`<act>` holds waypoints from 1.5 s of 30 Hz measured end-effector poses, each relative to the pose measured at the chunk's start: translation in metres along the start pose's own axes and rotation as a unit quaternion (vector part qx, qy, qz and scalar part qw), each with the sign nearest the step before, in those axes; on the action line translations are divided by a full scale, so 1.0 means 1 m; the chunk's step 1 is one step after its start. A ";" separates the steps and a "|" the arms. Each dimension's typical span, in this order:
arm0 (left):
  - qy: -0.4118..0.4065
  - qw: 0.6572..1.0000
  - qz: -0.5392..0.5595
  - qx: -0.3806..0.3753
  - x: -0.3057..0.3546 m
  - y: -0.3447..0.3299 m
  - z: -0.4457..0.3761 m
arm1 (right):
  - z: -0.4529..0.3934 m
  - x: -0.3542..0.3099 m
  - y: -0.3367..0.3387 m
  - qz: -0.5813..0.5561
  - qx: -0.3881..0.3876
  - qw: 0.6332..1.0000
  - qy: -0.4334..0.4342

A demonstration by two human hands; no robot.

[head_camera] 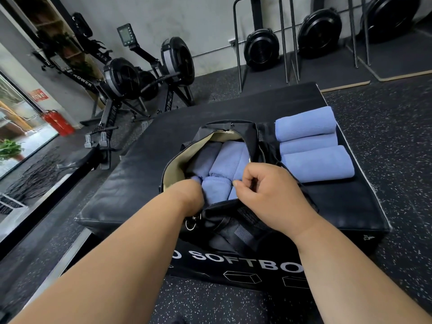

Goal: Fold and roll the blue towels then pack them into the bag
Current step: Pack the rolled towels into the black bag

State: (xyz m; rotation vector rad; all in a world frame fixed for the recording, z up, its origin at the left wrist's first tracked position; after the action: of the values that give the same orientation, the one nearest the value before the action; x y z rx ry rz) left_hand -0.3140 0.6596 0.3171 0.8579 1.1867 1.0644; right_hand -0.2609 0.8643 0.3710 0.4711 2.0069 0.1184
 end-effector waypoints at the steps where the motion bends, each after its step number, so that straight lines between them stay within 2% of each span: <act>1: 0.004 1.000 -0.002 0.004 0.000 -0.001 -0.001 | 0.000 -0.001 0.000 0.003 0.000 1.000 0.004; 6: 0.041 0.992 0.053 0.108 -0.008 0.025 -0.002 | 0.000 0.004 0.005 0.001 -0.003 1.000 -0.011; 10: 0.037 0.993 0.056 0.093 -0.006 0.027 0.003 | -0.001 0.006 0.012 -0.032 0.002 0.999 -0.028; 13: 0.063 0.980 0.107 0.157 -0.013 0.053 0.004 | -0.004 0.011 0.027 -0.047 0.042 0.997 -0.048; 15: 0.072 0.955 0.169 0.231 -0.010 0.085 0.012 | -0.007 0.021 0.042 -0.055 0.087 0.991 -0.080; 18: 0.076 0.896 0.309 0.309 0.012 0.133 0.038 | -0.008 0.040 0.067 -0.048 0.154 0.978 -0.132; 21: 0.034 0.844 0.391 0.367 0.049 0.175 0.069 | -0.007 0.062 0.095 -0.047 0.209 0.959 -0.188; 23: -0.010 0.831 0.405 0.380 0.079 0.188 0.080 | -0.006 0.075 0.116 -0.054 0.255 0.942 -0.212; 26: -0.079 0.855 0.365 0.359 0.131 0.183 0.077 | -0.002 0.091 0.143 -0.068 0.315 0.917 -0.234; 29: -0.121 0.887 0.331 0.300 0.177 0.161 0.062 | 0.003 0.105 0.161 -0.083 0.347 0.899 -0.255; 32: -0.147 0.925 0.268 0.225 0.213 0.131 0.040 | 0.007 0.117 0.171 -0.082 0.355 0.892 -0.269; 35: -0.161 0.947 0.198 0.193 0.238 0.103 0.014 | 0.008 0.125 0.178 -0.072 0.353 0.890 -0.281; 38: -0.165 0.960 0.122 0.192 0.249 0.081 -0.008 | 0.009 0.130 0.183 -0.054 0.341 0.893 -0.289; 41: -0.164 0.959 0.002 0.232 0.256 0.072 -0.018 | 0.008 0.134 0.186 -0.056 0.330 0.897 -0.288; 45: -0.149 0.950 -0.006 0.273 0.261 0.076 -0.025 | 0.005 0.139 0.187 -0.056 0.325 0.899 -0.287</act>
State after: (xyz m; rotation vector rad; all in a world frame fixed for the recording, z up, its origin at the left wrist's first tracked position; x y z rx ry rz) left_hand -0.3422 0.9313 0.3071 1.3850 1.2375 0.5630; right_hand -0.2598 1.0878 0.3052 0.7072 1.4369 -0.7119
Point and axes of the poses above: each hand's wrist, its own z-axis away from the middle knuckle, its own y-axis out of the back of the hand, x = y × z, the point moved 10 cm from there along -z, towards the middle knuckle, and after that the axes turned 13 degrees about x, right-handed, at the moved point
